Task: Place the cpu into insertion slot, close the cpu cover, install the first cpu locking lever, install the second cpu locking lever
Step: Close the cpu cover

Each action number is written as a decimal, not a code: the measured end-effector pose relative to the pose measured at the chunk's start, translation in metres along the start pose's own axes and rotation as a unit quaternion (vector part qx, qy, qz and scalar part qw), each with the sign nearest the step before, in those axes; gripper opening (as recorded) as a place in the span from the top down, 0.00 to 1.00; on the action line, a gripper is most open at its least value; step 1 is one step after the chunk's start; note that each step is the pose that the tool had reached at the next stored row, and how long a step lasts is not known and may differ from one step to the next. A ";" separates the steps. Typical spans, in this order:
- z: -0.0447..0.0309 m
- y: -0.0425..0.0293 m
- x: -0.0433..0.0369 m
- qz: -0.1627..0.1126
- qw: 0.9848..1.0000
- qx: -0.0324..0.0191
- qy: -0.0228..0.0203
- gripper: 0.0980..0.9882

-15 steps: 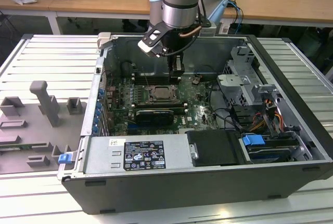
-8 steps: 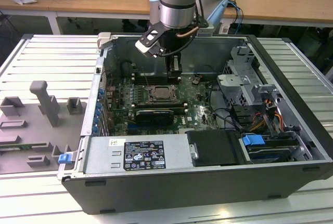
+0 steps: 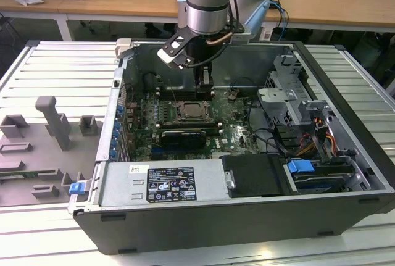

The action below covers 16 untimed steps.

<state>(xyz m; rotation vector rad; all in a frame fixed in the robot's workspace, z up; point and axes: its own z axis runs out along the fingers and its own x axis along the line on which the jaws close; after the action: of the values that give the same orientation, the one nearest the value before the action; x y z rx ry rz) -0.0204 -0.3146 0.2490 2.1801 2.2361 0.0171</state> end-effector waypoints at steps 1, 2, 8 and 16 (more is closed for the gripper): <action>0.0001 -0.0004 0.0000 0.000 1.000 0.000 0.000 0.99; 0.0003 -0.0011 0.0000 0.000 1.000 0.000 0.000 0.99; 0.0019 -0.0046 0.0001 0.000 1.000 0.000 0.000 0.99; 0.0036 -0.0076 0.0002 0.000 1.000 0.000 0.000 0.99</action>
<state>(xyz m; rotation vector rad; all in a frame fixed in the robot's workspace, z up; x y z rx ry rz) -0.0280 -0.3146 0.2452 2.1801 2.2362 0.0172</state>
